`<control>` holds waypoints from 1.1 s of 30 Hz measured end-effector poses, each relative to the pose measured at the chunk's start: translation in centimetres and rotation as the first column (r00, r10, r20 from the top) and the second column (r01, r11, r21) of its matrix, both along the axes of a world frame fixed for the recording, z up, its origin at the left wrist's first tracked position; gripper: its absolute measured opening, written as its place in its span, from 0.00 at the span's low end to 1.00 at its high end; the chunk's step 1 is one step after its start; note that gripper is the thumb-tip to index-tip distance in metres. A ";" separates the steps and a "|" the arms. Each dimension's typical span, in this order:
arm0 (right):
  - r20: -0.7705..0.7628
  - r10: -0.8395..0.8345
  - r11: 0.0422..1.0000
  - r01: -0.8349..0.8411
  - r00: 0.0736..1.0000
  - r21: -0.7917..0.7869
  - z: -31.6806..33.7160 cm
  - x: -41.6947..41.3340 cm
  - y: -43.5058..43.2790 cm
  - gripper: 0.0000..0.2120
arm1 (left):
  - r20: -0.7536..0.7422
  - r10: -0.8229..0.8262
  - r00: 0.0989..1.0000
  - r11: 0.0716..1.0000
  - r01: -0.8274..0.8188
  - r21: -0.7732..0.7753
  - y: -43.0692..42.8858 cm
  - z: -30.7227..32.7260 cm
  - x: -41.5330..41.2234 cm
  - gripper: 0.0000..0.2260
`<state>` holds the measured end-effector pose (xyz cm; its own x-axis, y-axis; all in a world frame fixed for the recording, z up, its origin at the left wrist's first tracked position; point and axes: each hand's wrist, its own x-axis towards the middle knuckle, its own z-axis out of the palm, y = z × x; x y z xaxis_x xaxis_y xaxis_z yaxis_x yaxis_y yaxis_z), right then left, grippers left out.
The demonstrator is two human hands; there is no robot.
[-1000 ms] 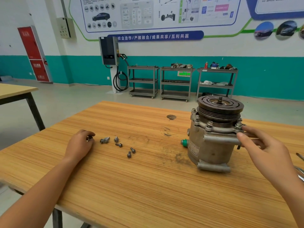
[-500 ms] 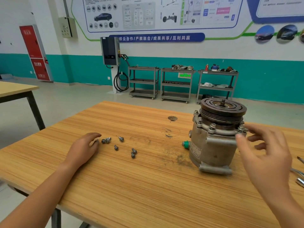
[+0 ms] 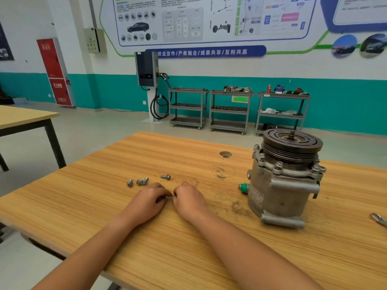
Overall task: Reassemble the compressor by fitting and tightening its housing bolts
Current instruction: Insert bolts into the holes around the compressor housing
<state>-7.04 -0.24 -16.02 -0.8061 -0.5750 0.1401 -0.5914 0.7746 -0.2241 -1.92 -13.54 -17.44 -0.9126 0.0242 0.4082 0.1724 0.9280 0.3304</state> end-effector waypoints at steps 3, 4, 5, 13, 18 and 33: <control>-0.001 0.000 1.000 0.000 1.000 -0.022 0.0 0.0 1.1 0.12 | -0.068 0.027 0.997 0.989 -0.016 0.149 1.3 0.6 -0.2 0.07; 0.027 -0.004 0.999 0.005 1.000 -0.042 0.0 0.0 2.0 0.12 | -0.112 0.052 0.992 0.977 -0.027 0.212 1.9 1.0 -0.3 0.06; 0.071 -0.014 0.997 0.019 0.997 -0.071 0.1 0.2 3.2 0.12 | -0.147 0.070 0.987 0.960 -0.027 0.278 2.6 1.4 -0.3 0.06; 0.178 0.024 0.976 0.016 0.984 -0.219 1.1 3.0 16.5 0.09 | -0.144 -0.135 0.980 0.888 0.184 0.420 13.3 6.3 -2.1 0.16; 0.067 0.042 0.979 -0.028 0.997 -0.202 0.4 6.1 22.3 0.08 | -0.154 -0.157 0.976 0.857 0.212 0.469 19.0 7.9 -2.6 0.04; 0.171 -0.197 0.818 0.258 0.965 -0.514 0.9 3.5 28.4 0.07 | 0.182 -0.232 0.955 0.642 0.010 0.767 22.3 6.8 -3.5 0.19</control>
<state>-3.52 28.15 -15.13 -0.9318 -0.2357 0.2760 -0.3628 0.6289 -0.6877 -5.39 8.76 -10.62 -0.9921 -0.0710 0.1035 0.0762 0.3144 0.9462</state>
